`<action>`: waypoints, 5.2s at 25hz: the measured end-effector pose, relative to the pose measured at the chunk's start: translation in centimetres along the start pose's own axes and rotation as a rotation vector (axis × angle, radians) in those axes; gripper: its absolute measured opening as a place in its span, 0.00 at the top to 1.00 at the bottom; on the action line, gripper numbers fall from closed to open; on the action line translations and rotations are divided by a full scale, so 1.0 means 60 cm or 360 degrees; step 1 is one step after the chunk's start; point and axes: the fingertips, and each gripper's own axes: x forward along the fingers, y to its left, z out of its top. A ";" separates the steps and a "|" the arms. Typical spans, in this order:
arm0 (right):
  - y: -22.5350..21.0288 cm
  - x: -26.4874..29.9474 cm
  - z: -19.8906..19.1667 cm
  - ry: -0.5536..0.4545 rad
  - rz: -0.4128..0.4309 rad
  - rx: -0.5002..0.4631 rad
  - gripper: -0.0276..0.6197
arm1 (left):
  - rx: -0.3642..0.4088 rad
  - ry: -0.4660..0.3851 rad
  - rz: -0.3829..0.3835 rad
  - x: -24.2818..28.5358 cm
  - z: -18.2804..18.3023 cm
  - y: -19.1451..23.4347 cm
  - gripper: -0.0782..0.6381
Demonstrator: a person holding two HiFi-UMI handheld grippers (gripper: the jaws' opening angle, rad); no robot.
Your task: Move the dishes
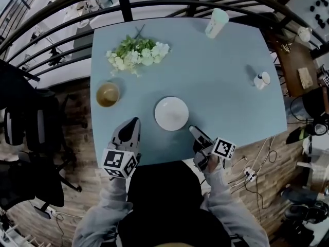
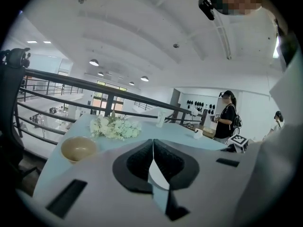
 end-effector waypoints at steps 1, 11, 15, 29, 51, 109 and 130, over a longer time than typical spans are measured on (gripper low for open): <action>-0.004 0.004 0.005 0.0019 0.0024 0.0040 0.46 | -0.0009 -0.0001 0.0010 0.003 0.001 0.004 0.87; -0.049 0.038 0.027 0.0189 0.0141 0.0395 0.47 | -0.0065 -0.0041 0.0144 0.004 0.003 0.009 0.87; -0.046 0.053 0.029 0.0264 0.0236 0.0458 0.50 | -0.0104 -0.0045 0.0263 -0.010 -0.006 0.003 0.87; -0.075 0.077 0.039 0.0375 -0.0094 0.0244 0.63 | -0.0100 -0.0088 0.0512 -0.052 -0.014 -0.011 0.87; -0.090 0.119 0.009 0.0639 -0.0734 -0.0503 0.88 | -0.0202 -0.0127 0.0498 -0.074 -0.035 0.045 0.87; -0.184 0.007 0.473 -0.0301 0.0279 0.0593 0.93 | -0.0032 -0.0065 0.0419 0.138 -0.028 -0.215 0.87; -0.228 -0.006 0.407 -0.0148 -0.0147 0.0523 0.92 | -0.0062 -0.0116 0.0462 0.144 -0.035 -0.267 0.87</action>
